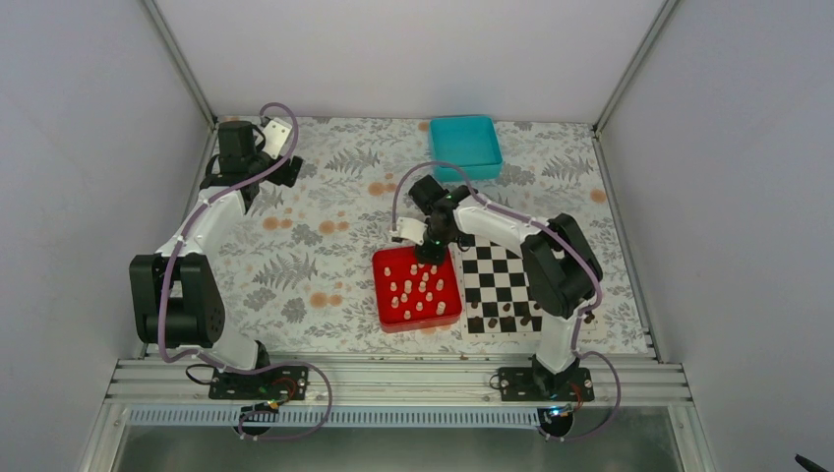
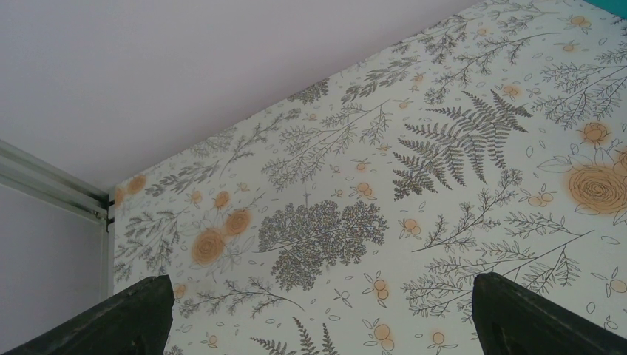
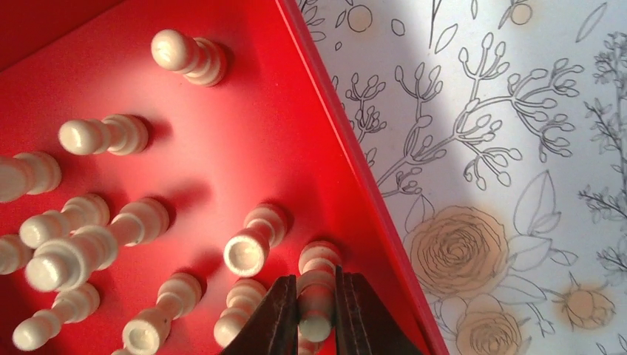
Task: Set up the chess pieces on the board
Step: Pick up the chess piece from the storage box, then place the chess piece on the chessboard.
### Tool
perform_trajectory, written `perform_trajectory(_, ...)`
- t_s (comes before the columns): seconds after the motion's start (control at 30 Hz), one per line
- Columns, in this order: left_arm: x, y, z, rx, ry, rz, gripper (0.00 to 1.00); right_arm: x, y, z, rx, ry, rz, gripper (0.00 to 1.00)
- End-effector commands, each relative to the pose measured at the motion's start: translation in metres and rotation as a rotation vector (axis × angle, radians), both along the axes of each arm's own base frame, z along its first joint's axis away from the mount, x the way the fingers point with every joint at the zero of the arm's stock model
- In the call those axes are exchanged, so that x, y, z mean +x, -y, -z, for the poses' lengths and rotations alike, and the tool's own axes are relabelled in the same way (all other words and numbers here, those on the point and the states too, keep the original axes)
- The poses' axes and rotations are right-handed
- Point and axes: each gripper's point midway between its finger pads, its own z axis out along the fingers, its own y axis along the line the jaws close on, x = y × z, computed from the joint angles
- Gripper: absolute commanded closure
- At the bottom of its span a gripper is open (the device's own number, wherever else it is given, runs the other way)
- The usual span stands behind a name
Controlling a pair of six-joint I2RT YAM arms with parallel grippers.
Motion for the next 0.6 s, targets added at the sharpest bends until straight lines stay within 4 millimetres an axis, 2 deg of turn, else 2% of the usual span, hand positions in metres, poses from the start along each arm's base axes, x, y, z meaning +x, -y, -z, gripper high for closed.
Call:
perform_trajectory(0.0, 0.001, 0.002, 0.001, 0.006, 0.009, 0.012, 0.00, 0.005, 0.004, -0.037, 0.042, 0.050, 0.022, 0.95)
perform_trajectory(0.2, 0.000, 0.003, -0.003, 0.003, 0.019, 0.018, 0.00, 0.037, 0.039, -0.101, 0.096, 0.139, 0.137, 0.95)
perform_trajectory(0.27, 0.000, 0.004, -0.004, 0.001, 0.019, 0.021, 0.00, 0.050, 0.060, -0.116, 0.110, 0.169, 0.185, 0.96)
perform_trajectory(0.3, 0.000, 0.003, -0.003, 0.002, 0.018, 0.021, 0.00, 0.059, 0.079, -0.129, 0.117, 0.204, 0.231, 0.96)
perform_trajectory(0.33, 0.000, 0.004, -0.004, 0.001, 0.019, 0.022, 0.00, 0.064, 0.093, -0.132, 0.111, 0.218, 0.258, 0.96)
perform_trajectory(0.4, 0.000, 0.004, -0.004, 0.000, 0.020, 0.023, 0.00, 0.080, 0.136, -0.132, 0.095, 0.232, 0.346, 0.96)
perform_trajectory(0.5, 0.000, 0.005, -0.003, -0.004, 0.018, 0.028, 0.00, 0.093, 0.192, -0.121, 0.066, 0.229, 0.453, 0.95)
perform_trajectory(0.57, 0.000, 0.006, -0.003, -0.005, 0.019, 0.031, 0.00, 0.099, 0.223, -0.112, 0.061, 0.225, 0.510, 0.95)
